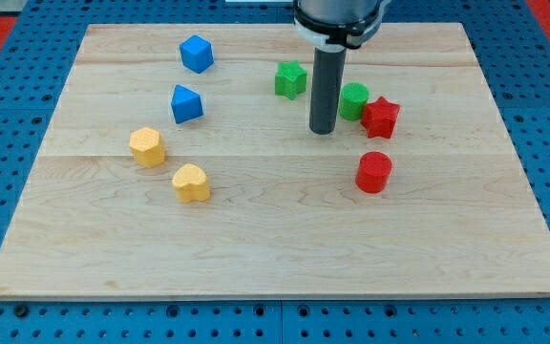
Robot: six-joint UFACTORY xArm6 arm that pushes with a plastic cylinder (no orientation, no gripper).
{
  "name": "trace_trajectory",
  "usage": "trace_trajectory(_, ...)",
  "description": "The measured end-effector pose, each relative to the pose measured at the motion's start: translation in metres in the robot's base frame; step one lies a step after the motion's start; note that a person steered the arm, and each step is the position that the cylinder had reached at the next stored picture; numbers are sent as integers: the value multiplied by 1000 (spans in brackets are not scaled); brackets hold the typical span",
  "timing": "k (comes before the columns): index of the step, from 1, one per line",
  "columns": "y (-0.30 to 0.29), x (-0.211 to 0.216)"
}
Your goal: Separate the green circle and the red star
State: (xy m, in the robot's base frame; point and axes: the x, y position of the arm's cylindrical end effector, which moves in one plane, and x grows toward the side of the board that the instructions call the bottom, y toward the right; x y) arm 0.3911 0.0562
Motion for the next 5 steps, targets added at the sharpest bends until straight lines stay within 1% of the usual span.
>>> trace_trajectory(1,7,-10)
trace_trajectory(2,15,-10)
trace_trajectory(5,75,-8)
